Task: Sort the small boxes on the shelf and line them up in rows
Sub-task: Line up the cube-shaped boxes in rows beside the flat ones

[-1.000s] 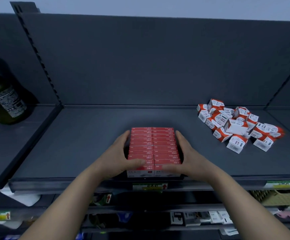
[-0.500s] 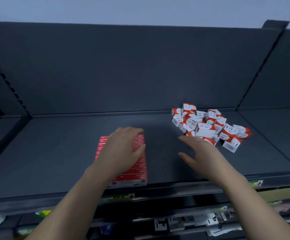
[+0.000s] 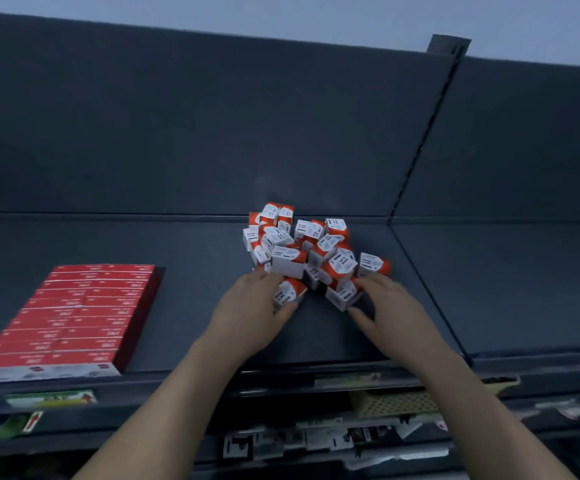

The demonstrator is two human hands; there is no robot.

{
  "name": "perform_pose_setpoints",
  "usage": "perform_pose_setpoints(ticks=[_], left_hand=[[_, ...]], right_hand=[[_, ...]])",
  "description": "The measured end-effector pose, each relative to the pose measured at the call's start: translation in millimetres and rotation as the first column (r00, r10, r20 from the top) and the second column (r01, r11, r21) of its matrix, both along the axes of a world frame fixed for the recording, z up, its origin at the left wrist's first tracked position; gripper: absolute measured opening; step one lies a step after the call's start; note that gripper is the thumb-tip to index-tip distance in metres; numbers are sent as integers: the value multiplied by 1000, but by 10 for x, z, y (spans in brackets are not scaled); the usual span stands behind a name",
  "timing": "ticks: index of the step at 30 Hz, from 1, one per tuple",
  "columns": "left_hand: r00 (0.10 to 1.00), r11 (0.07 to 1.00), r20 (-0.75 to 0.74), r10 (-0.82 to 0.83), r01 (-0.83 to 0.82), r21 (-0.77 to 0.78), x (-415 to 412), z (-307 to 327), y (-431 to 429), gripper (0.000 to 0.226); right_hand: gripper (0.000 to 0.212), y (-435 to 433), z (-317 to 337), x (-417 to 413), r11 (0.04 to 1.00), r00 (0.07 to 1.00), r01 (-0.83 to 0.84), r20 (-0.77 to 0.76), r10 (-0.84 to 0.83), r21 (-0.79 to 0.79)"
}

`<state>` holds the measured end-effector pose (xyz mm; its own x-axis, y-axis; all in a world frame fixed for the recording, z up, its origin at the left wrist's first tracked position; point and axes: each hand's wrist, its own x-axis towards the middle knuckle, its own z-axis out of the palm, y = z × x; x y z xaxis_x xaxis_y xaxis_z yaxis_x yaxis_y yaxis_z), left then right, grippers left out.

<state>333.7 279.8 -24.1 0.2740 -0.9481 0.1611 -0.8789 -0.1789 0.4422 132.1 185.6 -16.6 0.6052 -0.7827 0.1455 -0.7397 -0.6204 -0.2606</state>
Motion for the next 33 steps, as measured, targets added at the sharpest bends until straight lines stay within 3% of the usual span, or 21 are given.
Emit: perform_pose_setpoints(ticks=[5,11,19,23,29,33], left_hand=[[986,985,-69,155,-149,83,-129,-71,-158,44],[974,982,-153,168,-152,113,-139,-65,-164,34],[871,992,-474,129,-120,48,-74,-93,-54,34],[819,994,-565,97,-110,11,-32,-112,-12,36],[786,998,-616,53,-58,12,-35,-120,23,31],[799,999,-599,45,-53,4,-44,-129,78,26]], right_hand=[[40,-186,-152,0,993,997,5,76,-14,117],[32,-252,-188,2,981,985,26,161,-58,192],[55,-343,-209,107,966,984,84,133,-119,244],[65,-374,-222,233,954,976,81,170,-135,289],[52,-447,-181,346,987,955,62,280,-101,145],[44,-526,-80,498,982,963,39,254,-86,184]])
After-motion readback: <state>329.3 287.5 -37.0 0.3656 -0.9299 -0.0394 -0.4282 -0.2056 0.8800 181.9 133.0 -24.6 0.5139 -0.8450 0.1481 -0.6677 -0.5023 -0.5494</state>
